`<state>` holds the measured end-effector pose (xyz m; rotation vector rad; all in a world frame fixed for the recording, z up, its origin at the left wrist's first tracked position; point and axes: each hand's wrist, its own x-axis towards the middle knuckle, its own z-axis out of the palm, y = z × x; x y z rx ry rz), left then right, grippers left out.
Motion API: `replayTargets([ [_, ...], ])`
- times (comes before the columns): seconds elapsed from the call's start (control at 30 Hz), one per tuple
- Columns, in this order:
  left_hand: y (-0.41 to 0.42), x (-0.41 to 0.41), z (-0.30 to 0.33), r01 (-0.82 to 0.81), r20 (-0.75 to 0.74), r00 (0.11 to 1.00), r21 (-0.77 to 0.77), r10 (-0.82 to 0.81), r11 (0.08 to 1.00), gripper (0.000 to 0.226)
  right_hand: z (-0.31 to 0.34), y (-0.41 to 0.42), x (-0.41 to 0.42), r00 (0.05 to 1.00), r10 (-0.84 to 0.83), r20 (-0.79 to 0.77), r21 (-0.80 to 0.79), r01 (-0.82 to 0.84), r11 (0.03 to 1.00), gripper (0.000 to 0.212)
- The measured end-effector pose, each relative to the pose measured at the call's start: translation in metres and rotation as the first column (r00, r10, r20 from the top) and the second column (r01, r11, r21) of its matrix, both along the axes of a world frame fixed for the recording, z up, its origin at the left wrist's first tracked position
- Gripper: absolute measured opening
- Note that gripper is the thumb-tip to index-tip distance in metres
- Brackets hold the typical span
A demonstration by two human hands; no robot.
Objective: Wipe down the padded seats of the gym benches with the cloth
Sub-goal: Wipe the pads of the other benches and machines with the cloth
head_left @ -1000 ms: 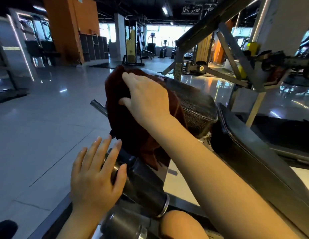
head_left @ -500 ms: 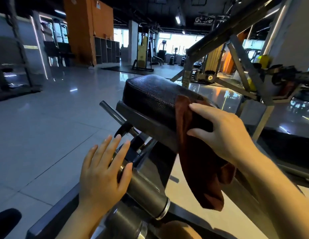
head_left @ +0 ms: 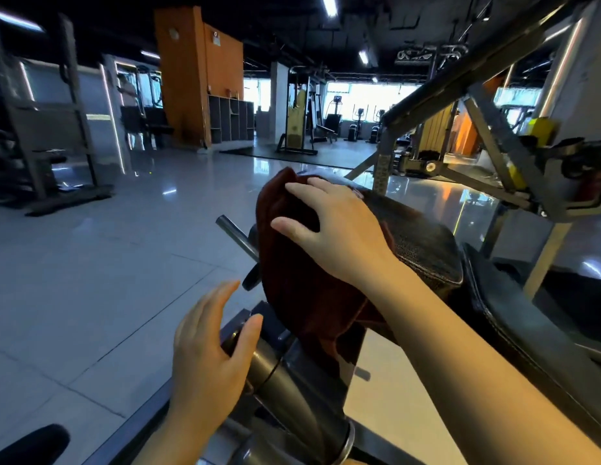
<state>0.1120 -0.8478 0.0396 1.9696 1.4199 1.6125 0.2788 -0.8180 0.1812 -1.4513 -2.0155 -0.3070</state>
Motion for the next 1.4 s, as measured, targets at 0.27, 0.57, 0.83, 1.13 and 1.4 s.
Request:
replayTargets([
  [0.27, 0.016, 0.025, 0.051, 0.191, 0.202, 0.968, -0.197, -0.151, 0.962, 0.034, 0.016, -0.004, 0.029, 0.992, -0.095, -0.082, -0.054, 0.090, 0.994, 0.019],
  [0.57, 0.020, 0.014, 0.058, 0.222, 0.434, 0.892, -0.178, -0.126, 0.959, 0.016, 0.049, 0.029, -0.002, 0.996, 0.067, 0.060, 0.009, -0.067, 0.998, 0.022],
  [0.83, 0.020, 0.006, 0.056, 0.301, 0.377, 0.915, -0.400, -0.144, 0.866, 0.035, 0.065, 0.048, 0.000, 0.998, 0.053, 0.037, -0.113, -0.048, 0.992, 0.027],
  [1.13, 0.013, -0.007, 0.065, 0.254, 0.355, 0.929, -0.395, -0.109, 0.883, 0.020, 0.081, 0.037, -0.002, 0.892, 0.152, -0.426, -0.156, -0.238, 0.959, 0.007],
  [1.4, 0.003, -0.016, 0.140, 0.321, 0.092, 0.946, -0.384, -0.310, 0.866, 0.010, 0.121, -0.026, 0.025, 0.672, 0.343, -0.656, 0.200, -0.283, 0.938, 0.007],
])
